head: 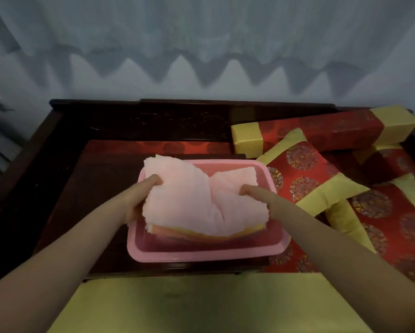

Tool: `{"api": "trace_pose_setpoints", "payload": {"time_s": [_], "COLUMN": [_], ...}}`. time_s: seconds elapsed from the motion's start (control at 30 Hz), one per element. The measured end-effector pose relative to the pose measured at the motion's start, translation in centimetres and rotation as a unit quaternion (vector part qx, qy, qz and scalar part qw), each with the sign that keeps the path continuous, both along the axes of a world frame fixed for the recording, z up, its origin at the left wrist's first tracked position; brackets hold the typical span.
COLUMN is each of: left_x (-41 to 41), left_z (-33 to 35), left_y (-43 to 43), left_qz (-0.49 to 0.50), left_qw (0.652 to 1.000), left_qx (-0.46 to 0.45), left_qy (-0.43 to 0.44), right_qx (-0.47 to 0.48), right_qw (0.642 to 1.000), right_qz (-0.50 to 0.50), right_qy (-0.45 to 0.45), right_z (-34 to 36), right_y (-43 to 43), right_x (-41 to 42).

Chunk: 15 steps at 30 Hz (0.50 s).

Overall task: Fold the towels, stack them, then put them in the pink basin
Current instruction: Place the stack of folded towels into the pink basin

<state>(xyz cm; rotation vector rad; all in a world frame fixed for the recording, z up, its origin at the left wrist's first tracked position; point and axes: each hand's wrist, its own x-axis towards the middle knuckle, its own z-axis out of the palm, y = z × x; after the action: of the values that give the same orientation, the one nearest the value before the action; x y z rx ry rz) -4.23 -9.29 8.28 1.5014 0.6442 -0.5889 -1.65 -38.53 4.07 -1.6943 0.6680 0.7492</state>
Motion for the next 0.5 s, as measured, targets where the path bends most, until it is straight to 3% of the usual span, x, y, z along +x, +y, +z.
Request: {"api": "trace_pose_setpoints", "payload": {"time_s": [0.13,0.3,0.43,0.5], "left_x": [-0.3,-1.0,0.1,0.7], "left_z": [-2.3,-4.5,-5.6,-6.7], "left_y": [-2.4,-2.5,-2.3,-2.0], "left_qz": [-0.007,0.019,0.018,-0.018], "left_qw": [0.998,0.995,0.994,0.986], "left_qx": [0.049,0.069,0.09,0.163], "left_qy": [0.031,0.073,0.058,0.009], "right_qx": [-0.064,-0.07,-0.067,-0.124], "right_qw": [0.998,0.997,0.997,0.992], "right_qz": [-0.003,-0.017,-0.015,0.018], "right_qy": [0.012,0.025,0.025,-0.031], "right_z": [-1.3,-2.9,-3.7,-4.6], "right_y": [0.9,1.2,1.1,1.4], "right_x": [-0.2,-0.4,-0.3,-0.1]}}
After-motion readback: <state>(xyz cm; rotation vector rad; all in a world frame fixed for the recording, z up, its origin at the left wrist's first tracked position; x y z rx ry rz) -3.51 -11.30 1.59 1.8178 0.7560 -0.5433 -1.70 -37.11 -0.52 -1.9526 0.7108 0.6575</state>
